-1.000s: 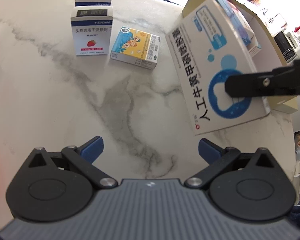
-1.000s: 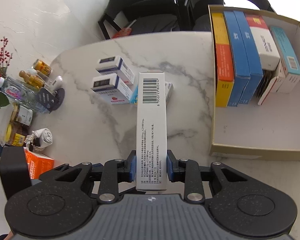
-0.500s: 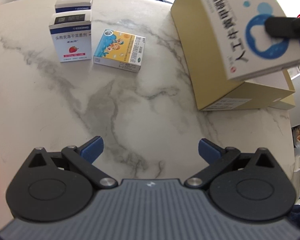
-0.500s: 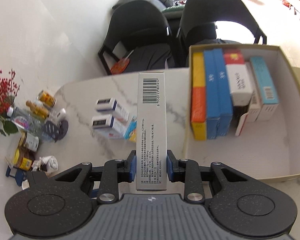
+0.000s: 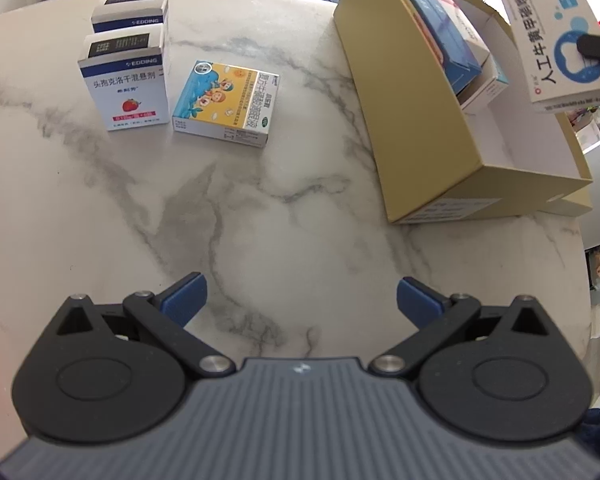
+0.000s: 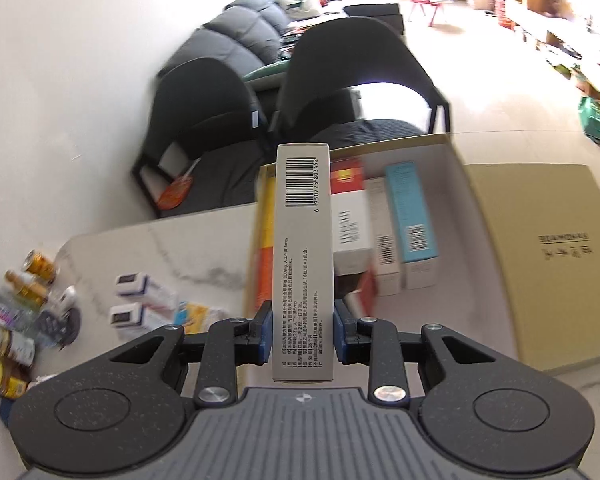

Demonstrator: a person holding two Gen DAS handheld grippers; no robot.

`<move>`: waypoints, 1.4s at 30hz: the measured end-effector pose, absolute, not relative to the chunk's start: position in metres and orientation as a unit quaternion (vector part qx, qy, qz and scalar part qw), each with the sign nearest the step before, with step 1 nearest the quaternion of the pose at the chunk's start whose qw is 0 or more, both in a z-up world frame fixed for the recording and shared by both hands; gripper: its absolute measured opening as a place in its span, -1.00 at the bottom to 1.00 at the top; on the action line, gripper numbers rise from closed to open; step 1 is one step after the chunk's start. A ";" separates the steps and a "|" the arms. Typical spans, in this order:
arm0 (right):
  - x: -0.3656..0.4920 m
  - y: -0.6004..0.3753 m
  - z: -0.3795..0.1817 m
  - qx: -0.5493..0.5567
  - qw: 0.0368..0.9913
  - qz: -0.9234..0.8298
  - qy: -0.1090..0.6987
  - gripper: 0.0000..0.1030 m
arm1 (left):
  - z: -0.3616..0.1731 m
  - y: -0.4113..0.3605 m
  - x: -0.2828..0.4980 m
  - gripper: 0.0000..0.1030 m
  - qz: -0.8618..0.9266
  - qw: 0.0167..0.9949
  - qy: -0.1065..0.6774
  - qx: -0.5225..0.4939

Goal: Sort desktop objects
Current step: 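Carry the white tooth-print box with the right tool over the shoe box, then lower the white box into the shoe box and open the right tool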

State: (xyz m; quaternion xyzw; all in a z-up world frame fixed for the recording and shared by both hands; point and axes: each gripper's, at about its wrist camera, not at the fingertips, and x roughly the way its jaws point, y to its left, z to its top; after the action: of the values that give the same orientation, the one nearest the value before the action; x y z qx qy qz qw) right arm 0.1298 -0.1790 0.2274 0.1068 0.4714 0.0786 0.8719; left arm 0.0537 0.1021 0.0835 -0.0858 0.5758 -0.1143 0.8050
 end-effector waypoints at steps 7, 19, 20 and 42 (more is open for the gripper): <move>0.146 -0.201 0.204 0.043 0.885 0.014 0.463 -0.38 | 0.084 0.099 0.054 1.00 -0.110 0.802 0.581 -0.078; 0.192 -0.210 0.173 -0.048 0.889 -0.017 0.456 -0.38 | 0.090 0.093 0.058 1.00 -0.108 0.805 0.579 -0.074; 0.198 -0.213 0.170 -0.052 0.887 -0.016 0.459 -0.38 | 0.091 0.093 0.058 1.00 -0.108 0.805 0.579 -0.074; 0.267 -0.226 0.122 -0.038 0.853 0.027 0.519 -0.38 | 0.087 0.104 0.043 1.00 -0.066 0.798 0.592 -0.091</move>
State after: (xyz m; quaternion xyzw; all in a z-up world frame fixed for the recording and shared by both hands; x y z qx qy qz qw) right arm 0.2666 -0.2262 0.1225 -0.0378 0.5194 0.0266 0.8533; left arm 0.0427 0.1037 0.0873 -0.0913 0.5923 -0.0659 0.7978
